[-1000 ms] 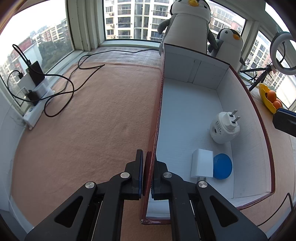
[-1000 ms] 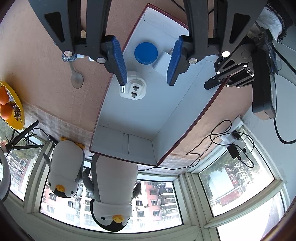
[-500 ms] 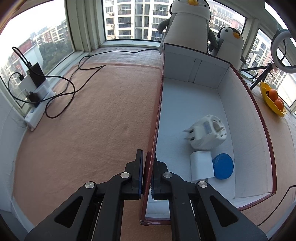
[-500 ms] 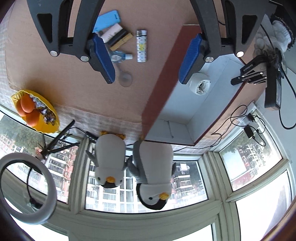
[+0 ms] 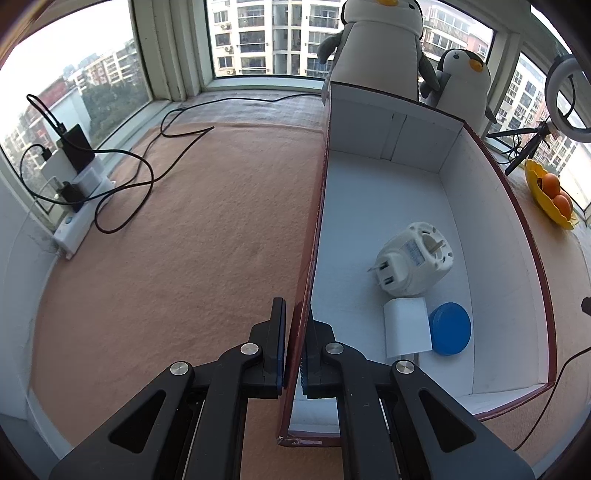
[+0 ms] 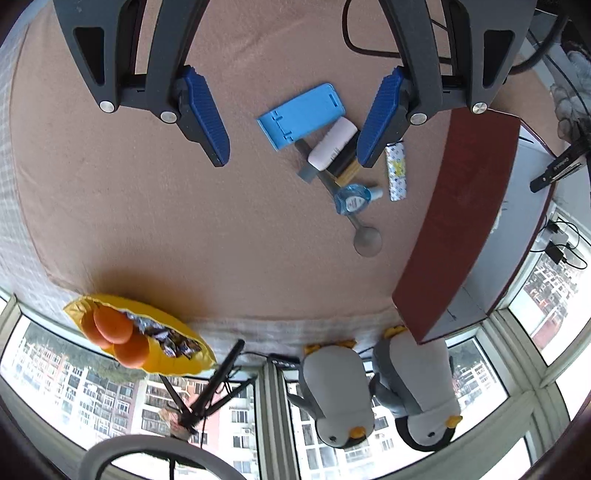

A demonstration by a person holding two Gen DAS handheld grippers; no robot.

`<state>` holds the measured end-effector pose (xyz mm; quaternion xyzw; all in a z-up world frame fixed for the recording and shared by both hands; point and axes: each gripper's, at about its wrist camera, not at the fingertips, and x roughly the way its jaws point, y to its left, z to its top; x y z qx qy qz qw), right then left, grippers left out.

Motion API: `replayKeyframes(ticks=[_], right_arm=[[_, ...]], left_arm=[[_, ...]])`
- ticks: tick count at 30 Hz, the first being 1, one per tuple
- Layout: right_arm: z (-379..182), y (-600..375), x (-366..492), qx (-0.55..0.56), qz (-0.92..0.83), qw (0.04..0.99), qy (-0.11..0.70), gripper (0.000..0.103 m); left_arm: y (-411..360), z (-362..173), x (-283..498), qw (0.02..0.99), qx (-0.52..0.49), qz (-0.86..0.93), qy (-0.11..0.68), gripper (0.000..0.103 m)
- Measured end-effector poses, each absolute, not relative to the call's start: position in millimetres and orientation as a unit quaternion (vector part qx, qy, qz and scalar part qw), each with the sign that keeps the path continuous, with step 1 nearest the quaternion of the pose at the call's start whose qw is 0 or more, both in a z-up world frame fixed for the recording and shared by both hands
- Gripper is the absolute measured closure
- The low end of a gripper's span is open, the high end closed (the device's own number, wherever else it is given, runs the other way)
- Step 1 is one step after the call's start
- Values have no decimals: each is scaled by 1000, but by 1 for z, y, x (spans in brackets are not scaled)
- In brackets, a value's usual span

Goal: Organize rigid objects
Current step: 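Move the right tool to the white lotion bottle and close on it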

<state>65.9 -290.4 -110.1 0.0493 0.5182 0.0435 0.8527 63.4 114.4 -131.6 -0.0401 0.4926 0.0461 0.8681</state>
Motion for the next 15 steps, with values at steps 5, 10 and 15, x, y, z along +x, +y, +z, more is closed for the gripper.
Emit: replayKeyframes(ticks=[5,10,15], right_arm=[[-134,-294,59,44,50,842,536,38],[-145,-284,54,11,60,837,543,39],[-150,-282,57,15,74,832,549,39]], left_arm=[[113,-131,63,867,-40,50,494,98],[113,-131,62,866,-40,54,496,97],[113,-131,60,865,-40,57,496,97]])
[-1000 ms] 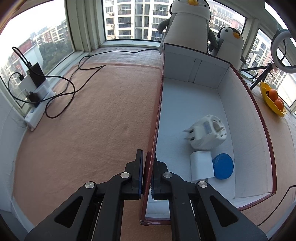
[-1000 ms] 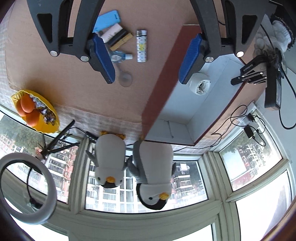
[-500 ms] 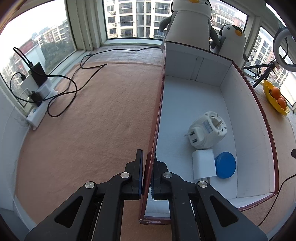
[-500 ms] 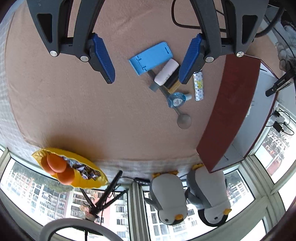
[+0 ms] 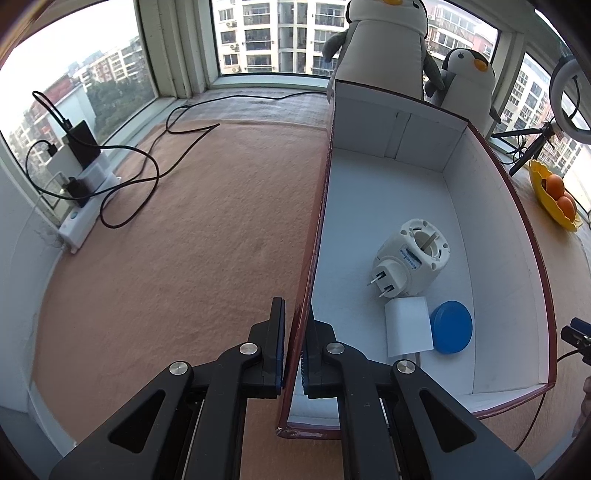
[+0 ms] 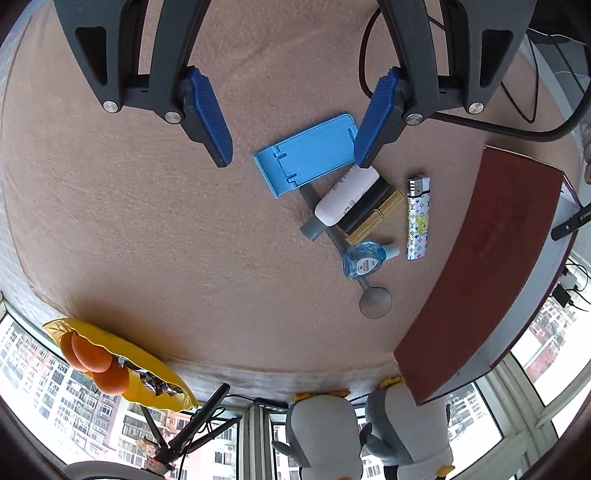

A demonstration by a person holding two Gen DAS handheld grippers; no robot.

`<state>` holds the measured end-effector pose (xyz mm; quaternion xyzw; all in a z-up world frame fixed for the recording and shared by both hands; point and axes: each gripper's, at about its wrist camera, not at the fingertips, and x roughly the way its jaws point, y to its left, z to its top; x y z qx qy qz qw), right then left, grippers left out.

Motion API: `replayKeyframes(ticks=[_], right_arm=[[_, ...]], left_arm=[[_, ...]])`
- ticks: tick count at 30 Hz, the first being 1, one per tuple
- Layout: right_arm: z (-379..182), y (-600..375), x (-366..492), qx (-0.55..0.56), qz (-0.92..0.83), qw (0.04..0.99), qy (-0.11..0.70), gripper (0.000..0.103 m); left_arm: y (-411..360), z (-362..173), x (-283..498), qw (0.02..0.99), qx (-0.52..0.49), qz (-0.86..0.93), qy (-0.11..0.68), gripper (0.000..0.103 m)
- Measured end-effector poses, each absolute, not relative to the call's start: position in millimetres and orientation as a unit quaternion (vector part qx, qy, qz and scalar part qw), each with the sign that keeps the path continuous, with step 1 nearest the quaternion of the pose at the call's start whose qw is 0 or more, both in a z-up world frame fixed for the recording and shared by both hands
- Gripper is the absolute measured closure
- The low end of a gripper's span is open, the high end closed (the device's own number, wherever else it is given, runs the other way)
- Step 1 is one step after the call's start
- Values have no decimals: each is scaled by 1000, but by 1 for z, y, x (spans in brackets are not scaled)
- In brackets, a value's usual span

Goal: Organize rigid objects
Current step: 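Move the right tool to the white lotion bottle and close on it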

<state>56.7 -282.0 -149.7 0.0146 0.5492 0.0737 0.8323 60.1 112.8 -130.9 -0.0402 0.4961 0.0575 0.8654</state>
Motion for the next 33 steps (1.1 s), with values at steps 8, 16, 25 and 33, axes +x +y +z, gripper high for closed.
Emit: replayKeyframes(ticks=[8,16,25,33], right_arm=[[-158,-265,76,43,102,815,569,61],[-175,-259,94,84,100,793,595,73],[-177,-247,104,55,110,786,606,74],[-182,-239,112,-7,112,777,619,75]], left_arm=[[112,-131,59,864,-40,63,497,97],[112,-130,59,863,-40,67,498,96],[111,-131,59,862,-39,73,500,95],[111,-130,58,862,-42,78,500,94]])
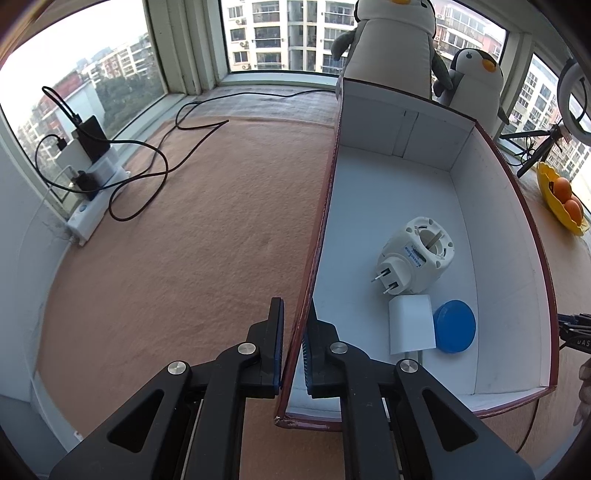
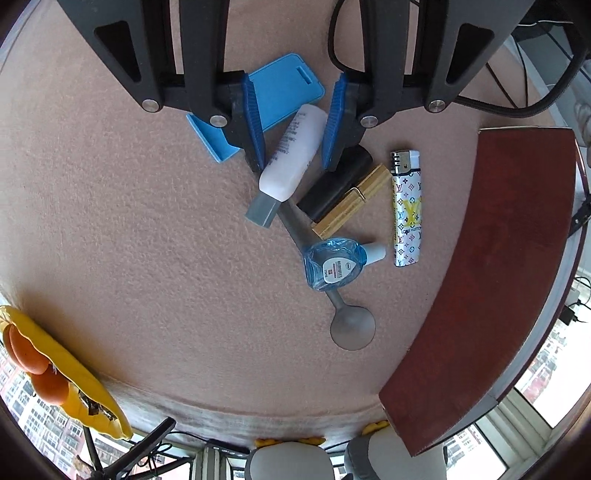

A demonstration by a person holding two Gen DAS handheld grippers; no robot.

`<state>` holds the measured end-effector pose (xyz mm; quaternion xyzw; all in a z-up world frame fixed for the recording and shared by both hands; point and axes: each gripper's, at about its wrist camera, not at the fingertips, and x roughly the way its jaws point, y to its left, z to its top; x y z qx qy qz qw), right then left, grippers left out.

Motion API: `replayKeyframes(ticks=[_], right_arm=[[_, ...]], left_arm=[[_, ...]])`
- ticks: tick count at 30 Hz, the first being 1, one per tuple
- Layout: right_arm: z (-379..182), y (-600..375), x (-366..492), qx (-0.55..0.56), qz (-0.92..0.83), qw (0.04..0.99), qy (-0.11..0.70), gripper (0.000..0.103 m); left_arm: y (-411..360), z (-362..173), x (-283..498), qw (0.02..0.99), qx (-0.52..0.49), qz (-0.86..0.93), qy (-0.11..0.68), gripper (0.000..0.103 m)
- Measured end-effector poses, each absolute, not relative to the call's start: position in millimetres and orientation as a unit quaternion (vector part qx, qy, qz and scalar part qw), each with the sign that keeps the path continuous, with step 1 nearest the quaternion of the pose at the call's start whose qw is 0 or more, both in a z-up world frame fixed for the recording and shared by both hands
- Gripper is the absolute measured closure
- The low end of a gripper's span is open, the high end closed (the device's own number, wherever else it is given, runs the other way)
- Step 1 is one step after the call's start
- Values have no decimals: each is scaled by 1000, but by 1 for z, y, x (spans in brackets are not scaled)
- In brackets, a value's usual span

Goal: Organize rigid objects
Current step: 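Move the right tool to the white lotion bottle and close on it, then carry the white lotion bottle into the box and open the right tool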

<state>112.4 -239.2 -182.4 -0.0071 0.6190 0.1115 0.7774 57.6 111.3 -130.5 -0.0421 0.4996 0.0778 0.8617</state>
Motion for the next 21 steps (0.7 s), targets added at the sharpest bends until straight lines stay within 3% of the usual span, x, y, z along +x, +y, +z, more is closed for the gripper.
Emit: replayKeyframes(ticks=[7,21], right_arm=[[-183,-234,111,-7,115,783,611,85],[-153,-265,91,56,103,813,570,85]], left_arm=[[112,-130,56,862,-45,81,498,94],[111,-129,55,862,-43,86,498,93]])
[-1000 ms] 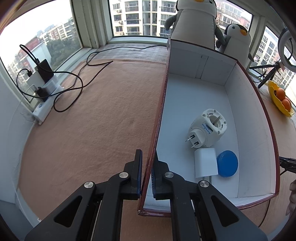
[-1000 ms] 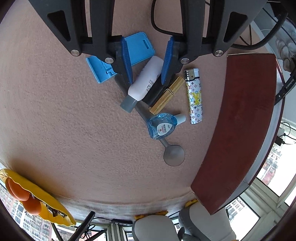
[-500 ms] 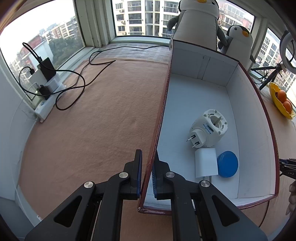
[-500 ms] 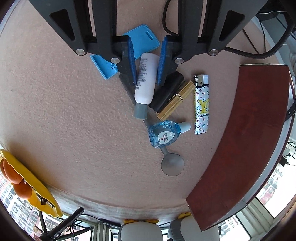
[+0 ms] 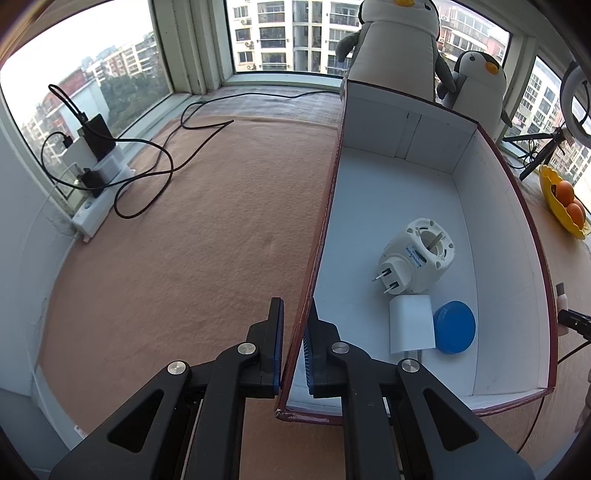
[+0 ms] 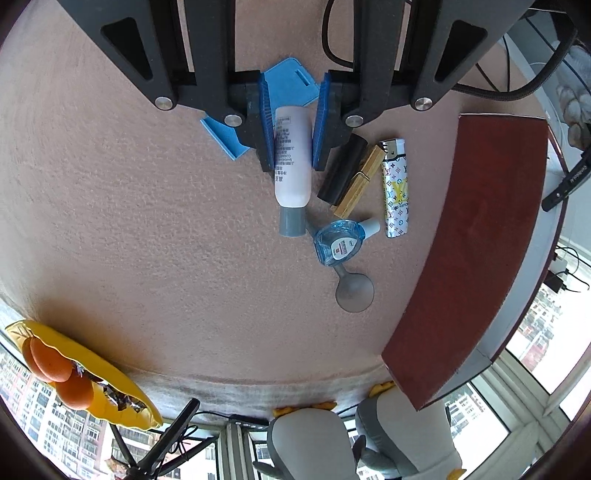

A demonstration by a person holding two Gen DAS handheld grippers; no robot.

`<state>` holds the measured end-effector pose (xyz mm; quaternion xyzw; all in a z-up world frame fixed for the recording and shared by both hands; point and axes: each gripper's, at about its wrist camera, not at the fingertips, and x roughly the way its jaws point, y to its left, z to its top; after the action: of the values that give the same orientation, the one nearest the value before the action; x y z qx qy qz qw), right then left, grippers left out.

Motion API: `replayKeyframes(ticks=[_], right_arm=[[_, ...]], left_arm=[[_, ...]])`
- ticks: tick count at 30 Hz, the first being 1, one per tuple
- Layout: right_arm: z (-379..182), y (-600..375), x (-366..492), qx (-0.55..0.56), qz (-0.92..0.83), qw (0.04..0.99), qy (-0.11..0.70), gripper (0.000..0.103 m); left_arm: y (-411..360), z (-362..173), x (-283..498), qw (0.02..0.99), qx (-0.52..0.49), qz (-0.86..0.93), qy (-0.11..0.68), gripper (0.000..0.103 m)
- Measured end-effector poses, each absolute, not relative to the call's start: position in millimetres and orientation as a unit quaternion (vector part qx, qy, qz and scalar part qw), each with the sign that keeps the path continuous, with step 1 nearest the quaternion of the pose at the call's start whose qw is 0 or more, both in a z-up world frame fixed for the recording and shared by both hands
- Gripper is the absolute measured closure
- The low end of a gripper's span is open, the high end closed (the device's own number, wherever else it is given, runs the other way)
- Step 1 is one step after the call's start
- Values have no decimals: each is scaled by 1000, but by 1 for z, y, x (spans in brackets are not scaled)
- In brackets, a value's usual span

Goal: Organize rigid objects
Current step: 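Carry the white lotion bottle into the box and open the right tool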

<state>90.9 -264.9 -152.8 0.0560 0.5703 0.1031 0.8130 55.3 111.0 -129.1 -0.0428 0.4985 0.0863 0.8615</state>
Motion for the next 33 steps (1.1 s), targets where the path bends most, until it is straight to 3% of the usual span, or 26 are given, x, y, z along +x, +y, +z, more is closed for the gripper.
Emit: replayKeyframes(ticks=[9,21,33], right_arm=[[-109,-251,85,53,124,842,522,85],[-51,-158,77,-10,216,862,458,85],[-50,-85,73,-58,262,852,450,85]], left_arm=[[109,-128,53,861,-40,90,499,93],[109,-127,52,862,-41,88,497,94],[111,-128,53,865,-49,76,494,95]])
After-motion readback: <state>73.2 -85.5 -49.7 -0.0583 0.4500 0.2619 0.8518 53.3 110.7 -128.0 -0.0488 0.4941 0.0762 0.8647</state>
